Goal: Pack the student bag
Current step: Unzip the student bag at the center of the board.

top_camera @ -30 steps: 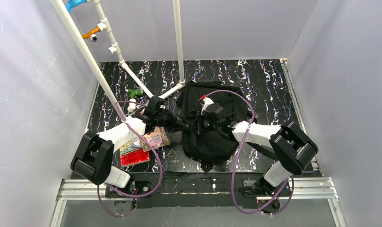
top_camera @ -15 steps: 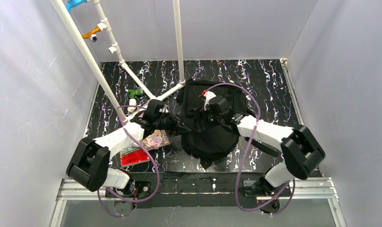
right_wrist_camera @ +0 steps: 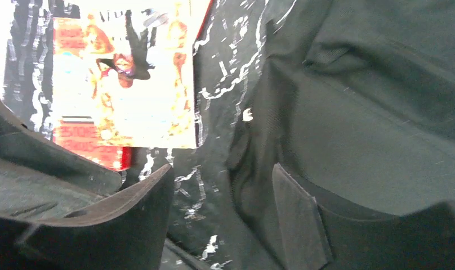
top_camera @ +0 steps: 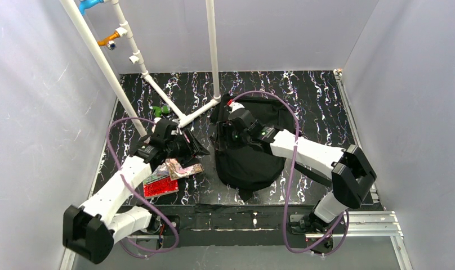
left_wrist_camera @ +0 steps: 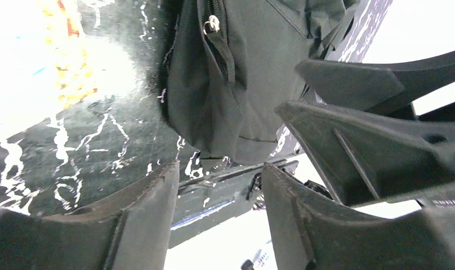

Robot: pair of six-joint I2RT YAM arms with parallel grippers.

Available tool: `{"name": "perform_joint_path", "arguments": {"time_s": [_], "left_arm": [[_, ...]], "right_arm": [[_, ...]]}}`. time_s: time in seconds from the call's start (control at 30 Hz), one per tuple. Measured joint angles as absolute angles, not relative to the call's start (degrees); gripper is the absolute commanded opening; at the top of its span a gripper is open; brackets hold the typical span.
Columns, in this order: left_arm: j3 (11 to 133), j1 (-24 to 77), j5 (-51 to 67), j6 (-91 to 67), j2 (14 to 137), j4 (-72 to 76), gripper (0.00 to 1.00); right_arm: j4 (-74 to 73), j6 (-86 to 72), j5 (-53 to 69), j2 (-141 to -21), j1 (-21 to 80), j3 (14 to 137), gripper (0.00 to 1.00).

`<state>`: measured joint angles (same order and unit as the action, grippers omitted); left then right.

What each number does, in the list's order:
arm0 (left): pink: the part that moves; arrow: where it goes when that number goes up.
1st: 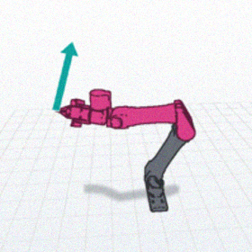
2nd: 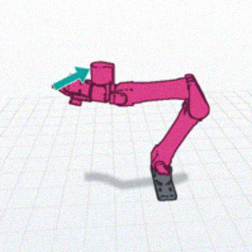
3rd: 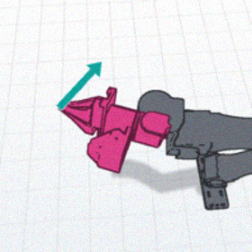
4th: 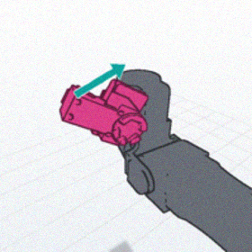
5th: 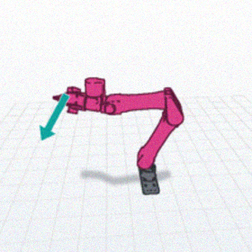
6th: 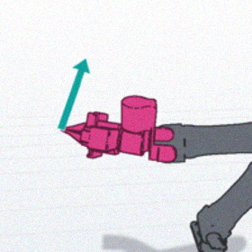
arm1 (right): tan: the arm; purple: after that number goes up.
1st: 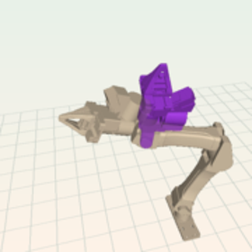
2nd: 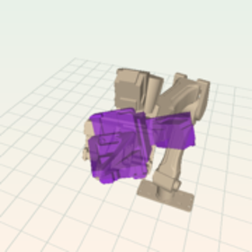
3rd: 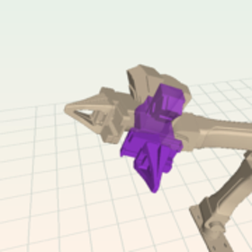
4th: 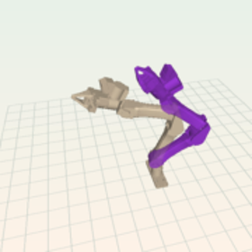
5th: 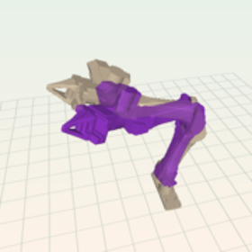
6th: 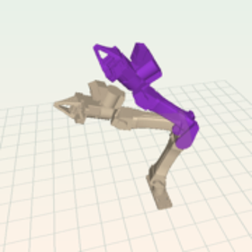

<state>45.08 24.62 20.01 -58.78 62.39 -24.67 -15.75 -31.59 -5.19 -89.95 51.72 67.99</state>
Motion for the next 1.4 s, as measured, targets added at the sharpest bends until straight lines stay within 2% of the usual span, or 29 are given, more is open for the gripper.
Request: {"name": "perform_joint_path", "arguments": {"time_s": [0.27,0.5,0.53,0.73,0.83,0.9,1.03,1.07,1.13,1.23,1.33,1.4], "left_arm": [[46.2,24.4,14.9,-52.4,54.7,-32.8,0.67],[46.2,24.2,14.8,-50.7,55.9,-33.9,0.7],[46.2,24.1,14.9,-50.5,56.0,-33.9,0.7],[46.2,23.7,16.0,-50.1,57.6,-33.1,0.71],[45.3,23.2,18.1,-50.7,60.0,-31.0,0.72],[43.7,20.7,23.7,-54.3,64.7,-24.5,0.73],[44.2,19.1,32.4,-67.0,86.1,-5.4,0.81],[46.5,19.1,32.6,-69.6,91.8,-2.4,0.81],[50.2,19.1,32.7,-70.8,96.8,0.2,0.79],[53.0,19.2,32.9,-71.2,99.9,1.1,0.66],[56.1,19.7,32.8,-71.3,104.2,2.6,0.45],[56.5,20.0,32.8,-71.0,105.7,2.9,0.27]], "right_arm": [[-13.8,-43.7,-3.7,-94.5,54.1,68.2,0.45],[-13.8,-41.4,-7.7,-101.3,54.3,69.7,0.44],[-13.8,-40.9,-8.2,-101.8,54.4,69.7,0.42],[-13.0,-38.2,-12.2,-102.8,55.3,68.4,0.01],[-12.1,-37.6,-13.2,-102.9,55.3,67.6,0.01],[-9.8,-36.4,-12.8,-101.8,55.3,65.8,0.01],[-2.7,-32.6,-8.4,-91.4,55.2,57.5,0.02],[-1.7,-31.5,-7.3,-90.7,55.1,57.1,0.05],[0.3,-29.7,-5.3,-89.7,54.7,55.7,0.01],[1.2,-29.4,-4.3,-89.2,54.5,54.8,0.01],[1.7,-29.1,-3.2,-88.6,54.3,53.8,0.01],[1.7,-28.7,-2.6,-88.1,54.3,53.6,0.01]]}}
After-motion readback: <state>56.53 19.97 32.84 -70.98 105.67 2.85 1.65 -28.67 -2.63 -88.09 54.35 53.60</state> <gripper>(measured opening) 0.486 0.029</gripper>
